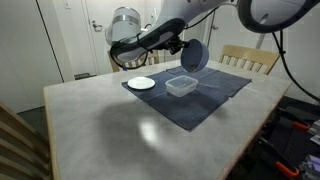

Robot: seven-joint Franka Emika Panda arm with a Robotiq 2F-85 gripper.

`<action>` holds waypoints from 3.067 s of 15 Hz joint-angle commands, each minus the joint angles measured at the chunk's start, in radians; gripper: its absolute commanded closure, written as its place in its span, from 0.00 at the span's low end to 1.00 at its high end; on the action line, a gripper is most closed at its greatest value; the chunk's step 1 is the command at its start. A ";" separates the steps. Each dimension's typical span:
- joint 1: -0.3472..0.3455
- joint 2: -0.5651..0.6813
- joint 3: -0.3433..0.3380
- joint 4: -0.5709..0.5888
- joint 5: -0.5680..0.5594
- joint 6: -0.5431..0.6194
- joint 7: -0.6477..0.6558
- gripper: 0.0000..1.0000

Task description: Pour the contents in the blue bowl into the clear bowl

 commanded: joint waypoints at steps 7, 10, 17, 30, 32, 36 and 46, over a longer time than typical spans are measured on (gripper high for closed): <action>0.019 0.082 -0.059 0.094 -0.074 -0.021 -0.110 0.99; 0.024 0.089 -0.069 0.102 -0.079 -0.018 -0.113 0.99; 0.033 0.097 -0.092 0.108 -0.097 -0.017 -0.122 0.99; 0.061 0.133 -0.129 0.116 -0.169 -0.003 -0.210 0.99; 0.061 0.093 -0.106 0.051 -0.181 0.006 -0.185 0.99; 0.063 0.094 -0.104 0.051 -0.194 0.010 -0.185 0.99; 0.069 0.094 -0.107 0.041 -0.209 0.002 -0.196 0.99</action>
